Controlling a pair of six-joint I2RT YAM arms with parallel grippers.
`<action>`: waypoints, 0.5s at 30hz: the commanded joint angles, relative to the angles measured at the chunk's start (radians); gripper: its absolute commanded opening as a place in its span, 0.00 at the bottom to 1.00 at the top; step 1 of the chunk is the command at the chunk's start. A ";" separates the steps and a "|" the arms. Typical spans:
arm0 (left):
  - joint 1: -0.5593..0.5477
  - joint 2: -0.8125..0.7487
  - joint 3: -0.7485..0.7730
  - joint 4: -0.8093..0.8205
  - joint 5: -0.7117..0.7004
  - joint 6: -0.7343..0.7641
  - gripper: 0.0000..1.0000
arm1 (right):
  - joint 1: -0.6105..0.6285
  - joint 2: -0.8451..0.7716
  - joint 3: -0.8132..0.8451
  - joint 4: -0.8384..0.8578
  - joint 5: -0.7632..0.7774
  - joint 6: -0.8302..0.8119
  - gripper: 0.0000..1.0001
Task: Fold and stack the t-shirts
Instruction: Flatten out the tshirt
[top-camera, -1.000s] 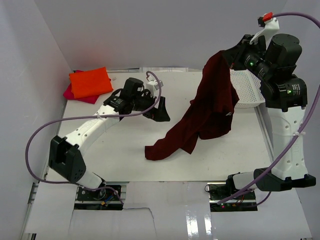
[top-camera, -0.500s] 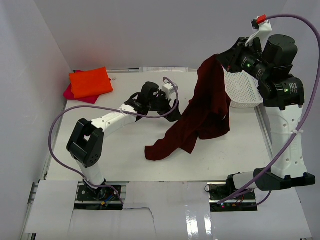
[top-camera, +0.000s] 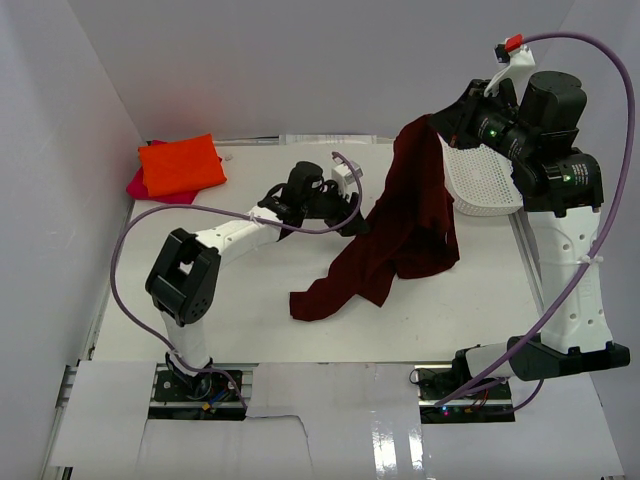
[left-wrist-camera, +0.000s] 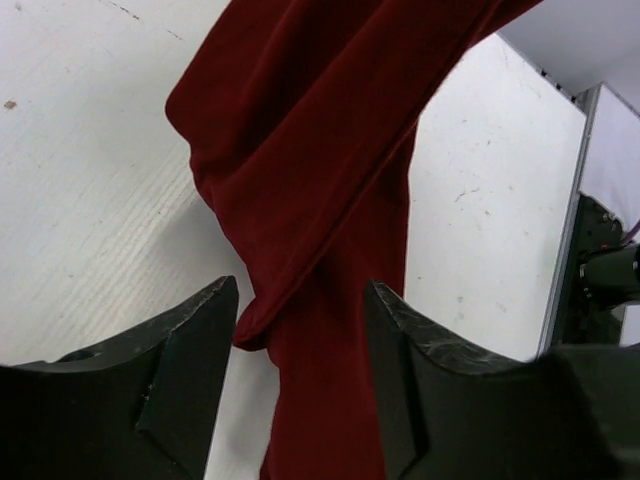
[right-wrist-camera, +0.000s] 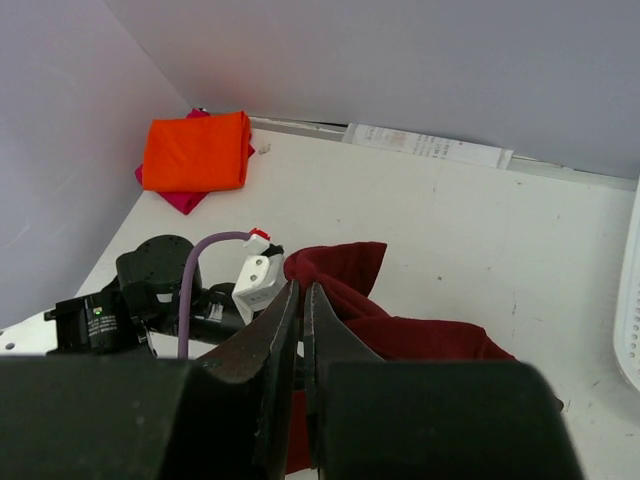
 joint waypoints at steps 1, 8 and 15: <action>0.000 0.015 0.043 0.042 0.040 0.000 0.62 | -0.007 -0.011 0.003 0.060 -0.028 -0.006 0.08; 0.000 0.087 0.097 0.050 0.061 -0.012 0.49 | -0.007 -0.003 0.020 0.059 -0.043 0.007 0.08; 0.000 0.133 0.260 -0.208 -0.074 0.044 0.00 | -0.007 -0.006 0.019 0.050 -0.043 0.004 0.08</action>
